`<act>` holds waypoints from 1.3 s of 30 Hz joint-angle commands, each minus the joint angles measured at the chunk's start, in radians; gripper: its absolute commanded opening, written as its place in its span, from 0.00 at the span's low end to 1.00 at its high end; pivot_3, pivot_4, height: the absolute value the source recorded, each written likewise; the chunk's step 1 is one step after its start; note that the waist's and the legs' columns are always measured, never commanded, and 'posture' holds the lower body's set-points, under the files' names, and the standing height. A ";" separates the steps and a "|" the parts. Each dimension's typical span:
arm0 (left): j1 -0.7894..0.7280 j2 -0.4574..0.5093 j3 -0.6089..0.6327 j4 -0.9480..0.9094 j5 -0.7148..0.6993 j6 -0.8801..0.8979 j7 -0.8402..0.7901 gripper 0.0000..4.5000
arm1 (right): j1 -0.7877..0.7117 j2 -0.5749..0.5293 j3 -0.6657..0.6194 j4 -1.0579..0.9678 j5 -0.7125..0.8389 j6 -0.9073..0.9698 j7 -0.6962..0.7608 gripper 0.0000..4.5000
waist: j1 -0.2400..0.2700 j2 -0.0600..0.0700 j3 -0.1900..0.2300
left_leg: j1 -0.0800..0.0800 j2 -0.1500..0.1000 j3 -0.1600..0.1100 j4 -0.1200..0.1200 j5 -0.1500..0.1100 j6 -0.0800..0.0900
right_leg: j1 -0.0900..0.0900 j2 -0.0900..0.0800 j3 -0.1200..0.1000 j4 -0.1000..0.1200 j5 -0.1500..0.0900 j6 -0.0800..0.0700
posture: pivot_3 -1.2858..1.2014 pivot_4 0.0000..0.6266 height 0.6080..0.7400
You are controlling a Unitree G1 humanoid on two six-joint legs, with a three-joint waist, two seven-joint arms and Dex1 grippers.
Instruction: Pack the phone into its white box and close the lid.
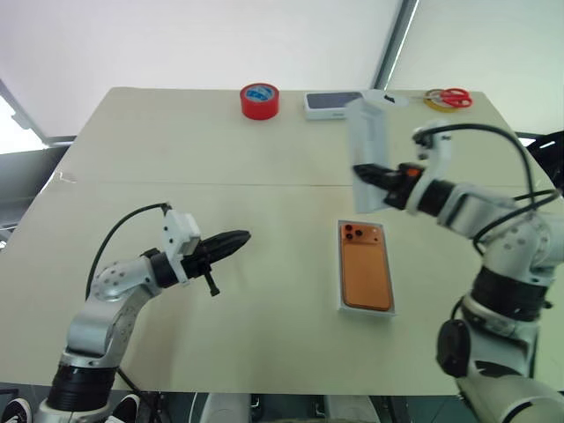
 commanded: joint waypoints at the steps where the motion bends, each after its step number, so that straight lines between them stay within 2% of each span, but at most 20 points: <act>1: -0.015 -0.009 -0.027 -0.007 0.008 0.001 0.007 0.01 | 0.087 0.066 -0.107 -0.042 0.288 0.090 -0.126 0.00 | 0.000 -0.001 0.000 | 0.000 0.000 0.000 0.000 0.000 0.000 | 0.000 0.000 0.000 0.000 0.000 0.000 | 0.52 0.24 0.92; 3: -0.024 -0.018 -0.045 -0.001 0.013 0.000 0.007 0.01 | 0.139 0.059 -0.124 0.015 0.525 0.090 -0.234 0.00 | -0.002 0.000 0.000 | 0.000 -0.001 0.000 0.000 0.000 0.000 | 0.000 -0.001 0.000 0.000 0.000 0.000 | 0.52 0.24 0.92; 5: -0.031 -0.026 -0.059 0.005 0.024 -0.010 0.009 0.01 | 0.245 -0.070 0.005 0.045 0.883 -0.077 -0.432 0.00 | -0.003 0.000 0.000 | 0.000 -0.001 0.000 0.000 0.000 0.001 | 0.000 -0.001 0.000 0.000 0.000 0.000 | 0.52 0.24 0.92; 6: -0.035 -0.033 -0.065 0.007 0.023 -0.009 0.010 0.01 | 0.300 -0.128 0.080 0.046 1.025 -0.163 -0.486 0.00 | -0.001 0.000 0.000 | 0.000 -0.001 0.000 0.000 -0.001 0.001 | 0.000 -0.001 0.000 0.000 0.000 0.000 | 0.52 0.24 0.92; 8: -0.046 -0.050 -0.088 0.012 0.031 -0.010 0.017 0.01 | 0.379 -0.201 0.182 0.017 1.135 -0.282 -0.518 0.00 | -0.006 -0.001 0.000 | 0.000 -0.001 0.000 0.000 -0.002 0.003 | 0.000 -0.001 0.000 -0.001 0.000 0.000 | 0.52 0.24 0.92; 11: -0.051 -0.076 -0.127 0.008 0.045 -0.012 0.017 0.01 | 0.470 -0.319 0.287 -0.048 1.142 -0.349 -0.474 0.00 | -0.009 0.000 0.000 | 0.000 0.000 0.001 0.000 -0.002 0.003 | 0.000 0.001 0.001 -0.001 0.000 0.000 | 0.52 0.24 0.92; 14: -0.045 -0.108 -0.168 0.002 0.055 -0.007 0.030 0.01 | 0.523 -0.347 0.349 -0.064 1.142 -0.425 -0.463 0.00 | -0.003 -0.001 0.000 | 0.000 0.000 0.001 0.001 -0.002 0.003 | 0.000 0.001 0.001 -0.001 0.000 0.000 | 0.52 0.24 0.92; 17: -0.039 -0.134 -0.186 -0.007 0.039 0.012 0.043 0.01 | 0.525 -0.329 0.384 -0.068 1.142 -0.481 -0.454 0.00 | -0.001 -0.001 0.000 | 0.000 0.000 0.000 0.001 -0.002 0.003 | 0.000 0.001 0.001 -0.001 0.000 0.000 | 0.52 0.24 0.92; 21: -0.016 -0.149 -0.227 -0.005 0.067 0.001 0.047 0.01 | 0.500 -0.276 0.423 -0.016 1.142 -0.541 -0.616 0.00 | -0.001 -0.001 0.000 | 0.000 0.000 0.000 0.001 -0.002 0.003 | 0.000 0.001 0.001 -0.001 0.000 0.000 | 0.52 0.24 0.92; 25: -0.021 -0.175 -0.255 0.048 0.098 -0.025 0.053 0.01 | 0.526 -0.259 0.427 0.000 1.142 -0.549 -0.679 0.00 | 0.002 -0.001 0.000 | -0.001 0.000 0.000 0.001 -0.002 0.003 | 0.000 0.001 0.001 -0.001 0.000 0.000 | 0.52 0.24 0.92; 33: -0.093 -0.258 -0.292 0.164 0.133 -0.053 0.053 0.01 | 0.551 -0.299 0.384 0.053 1.142 -0.513 -0.671 0.00 | 0.002 -0.002 -0.001 | -0.001 0.000 0.000 0.002 -0.002 0.003 | 0.000 0.000 0.001 -0.001 0.000 0.000 | 0.52 0.24 0.92; 34: -0.101 -0.268 -0.296 0.178 0.138 -0.058 0.051 0.00 | 0.551 -0.310 0.380 0.056 1.142 -0.510 -0.667 0.13 | 0.002 -0.002 -0.001 | -0.001 0.000 0.000 0.002 -0.002 0.003 | 0.000 0.000 0.001 -0.001 0.000 0.000 | 0.52 0.24 0.92; 35: -0.110 -0.278 -0.300 0.195 0.145 -0.065 0.049 0.00 | 0.555 -0.314 0.371 0.062 1.142 -0.505 -0.660 0.19 | 0.002 -0.002 -0.001 | -0.001 0.000 0.000 0.002 -0.002 0.003 | 0.000 0.000 0.001 -0.001 0.000 0.000 | 0.52 0.24 0.92; 39: -0.147 -0.307 -0.311 0.255 0.153 -0.084 0.032 0.00 | 0.559 -0.383 0.341 0.064 1.142 -0.481 -0.625 0.63 | 0.005 -0.001 -0.001 | -0.001 0.000 0.000 0.002 -0.002 0.004 | 0.000 0.000 0.000 -0.001 0.000 0.000 | 0.52 0.24 0.92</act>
